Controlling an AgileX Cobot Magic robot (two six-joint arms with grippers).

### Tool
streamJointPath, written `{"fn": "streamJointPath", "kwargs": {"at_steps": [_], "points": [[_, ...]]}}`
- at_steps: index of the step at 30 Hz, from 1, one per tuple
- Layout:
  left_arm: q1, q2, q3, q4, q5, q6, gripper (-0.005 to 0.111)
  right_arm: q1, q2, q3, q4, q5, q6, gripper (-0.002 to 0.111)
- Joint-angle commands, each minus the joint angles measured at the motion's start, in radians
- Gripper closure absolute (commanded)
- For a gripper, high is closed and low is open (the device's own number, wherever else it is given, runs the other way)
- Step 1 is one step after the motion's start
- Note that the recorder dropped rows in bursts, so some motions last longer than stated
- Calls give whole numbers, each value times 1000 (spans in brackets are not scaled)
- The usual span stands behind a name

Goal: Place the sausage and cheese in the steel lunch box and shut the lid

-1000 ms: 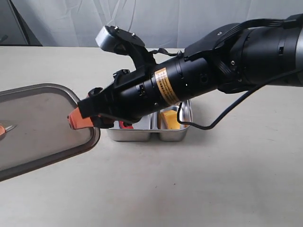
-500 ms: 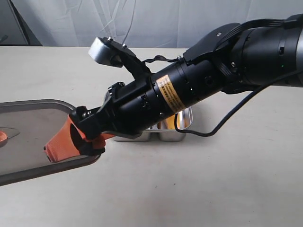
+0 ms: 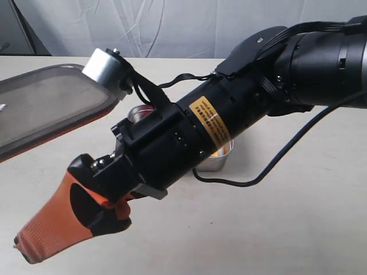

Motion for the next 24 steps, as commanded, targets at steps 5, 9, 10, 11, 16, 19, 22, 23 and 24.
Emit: {"fn": "streamJointPath", "kwargs": {"at_steps": [5,9,10,11,16,19,22,23,24], "points": [[-2,5,1,-32,169,55,107,-3,-19,-4,4,-9,-61,4],[-2,5,1,-106,182,131,107,-3,-19,-4,4,-9,-66,4],[-2,5,1,-121,182,153,107,-3,-19,-4,4,-9,-62,4],[-2,5,1,-129,187,164,107,-3,-19,-4,4,-9,-62,4],[-2,5,-21,-143,190,169,107,-3,-19,-4,4,1,-62,4],[-2,5,-49,-127,190,167,107,-5,-19,-4,4,3,-85,4],[-2,5,-83,-122,210,162,107,-36,-19,-4,4,0,-115,4],[-2,5,-93,-124,219,162,107,-56,-17,-4,4,4,-108,4],[-2,5,-99,-125,233,162,107,-78,-15,-4,4,6,-100,4]]}}
